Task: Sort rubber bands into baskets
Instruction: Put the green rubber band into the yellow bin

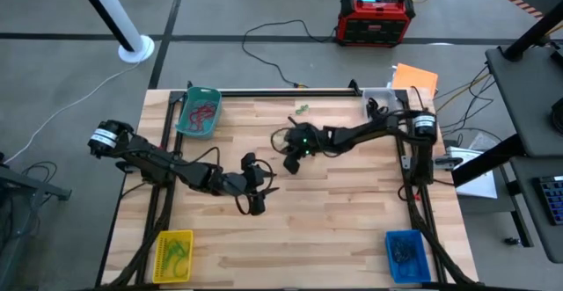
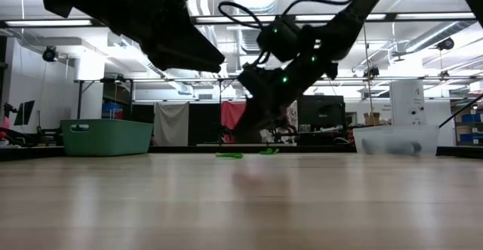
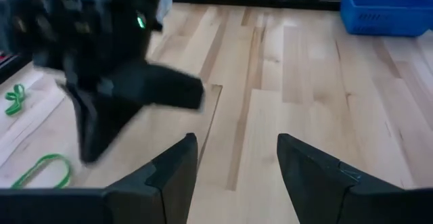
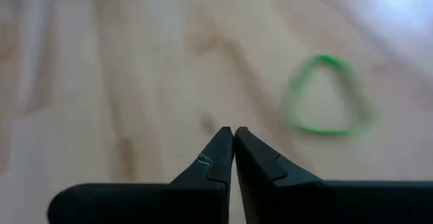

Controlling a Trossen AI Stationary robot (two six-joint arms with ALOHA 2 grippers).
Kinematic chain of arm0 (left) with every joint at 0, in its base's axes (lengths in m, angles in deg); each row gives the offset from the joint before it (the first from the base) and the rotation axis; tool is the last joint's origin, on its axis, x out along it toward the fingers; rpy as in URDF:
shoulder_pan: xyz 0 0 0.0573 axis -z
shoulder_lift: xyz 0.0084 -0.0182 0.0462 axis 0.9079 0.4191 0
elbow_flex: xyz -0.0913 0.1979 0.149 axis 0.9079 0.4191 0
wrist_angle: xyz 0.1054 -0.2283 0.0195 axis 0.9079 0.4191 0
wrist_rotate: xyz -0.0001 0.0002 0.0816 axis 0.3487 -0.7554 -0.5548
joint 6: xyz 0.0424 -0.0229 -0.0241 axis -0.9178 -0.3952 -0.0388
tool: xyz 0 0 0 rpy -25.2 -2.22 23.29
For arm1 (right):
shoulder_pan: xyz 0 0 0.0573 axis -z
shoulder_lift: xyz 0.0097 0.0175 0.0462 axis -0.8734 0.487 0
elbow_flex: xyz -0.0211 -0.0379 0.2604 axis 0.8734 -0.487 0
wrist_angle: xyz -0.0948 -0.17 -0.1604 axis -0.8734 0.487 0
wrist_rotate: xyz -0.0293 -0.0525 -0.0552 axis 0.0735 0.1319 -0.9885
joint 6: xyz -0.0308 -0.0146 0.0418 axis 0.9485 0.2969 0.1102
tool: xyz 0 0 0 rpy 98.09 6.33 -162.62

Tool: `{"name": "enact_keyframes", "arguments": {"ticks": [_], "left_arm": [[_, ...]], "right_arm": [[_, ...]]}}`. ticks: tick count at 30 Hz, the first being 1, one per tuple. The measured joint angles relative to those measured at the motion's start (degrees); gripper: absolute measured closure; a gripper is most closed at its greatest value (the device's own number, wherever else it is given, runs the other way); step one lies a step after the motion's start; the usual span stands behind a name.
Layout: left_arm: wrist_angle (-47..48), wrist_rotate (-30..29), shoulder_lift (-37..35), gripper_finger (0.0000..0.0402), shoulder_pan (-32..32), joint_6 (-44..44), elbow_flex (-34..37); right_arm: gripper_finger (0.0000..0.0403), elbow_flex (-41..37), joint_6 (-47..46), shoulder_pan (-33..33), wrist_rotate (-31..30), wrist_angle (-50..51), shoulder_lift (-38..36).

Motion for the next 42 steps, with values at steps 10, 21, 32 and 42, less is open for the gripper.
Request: {"name": "enact_keyframes", "arguments": {"ticks": [10, 21, 32, 42], "left_arm": [[1.0, -0.1, 0.0, 0.0214, 0.0, 3.8, 0.1], [2.9, -2.6, 0.0, 0.0214, -3.1, 7.4, -1.5], [8.0, 3.5, 0.0, 0.0214, -14.8, -7.1, -2.9], [7.9, 15.6, 0.0, 0.0214, -24.3, -21.4, -2.9]], "right_arm": [[0.0392, 0.0, 6.4, 1.0, -15.4, 14.8, -9.3], [0.0392, -1.4, 7.9, 1.5, -23.1, 19.9, -14.9], [0.0392, -1.7, 7.0, 1.6, -23.7, 26.4, -18.6], [0.0392, -8.3, 5.1, 1.6, -24.2, 27.1, -28.2]]}}
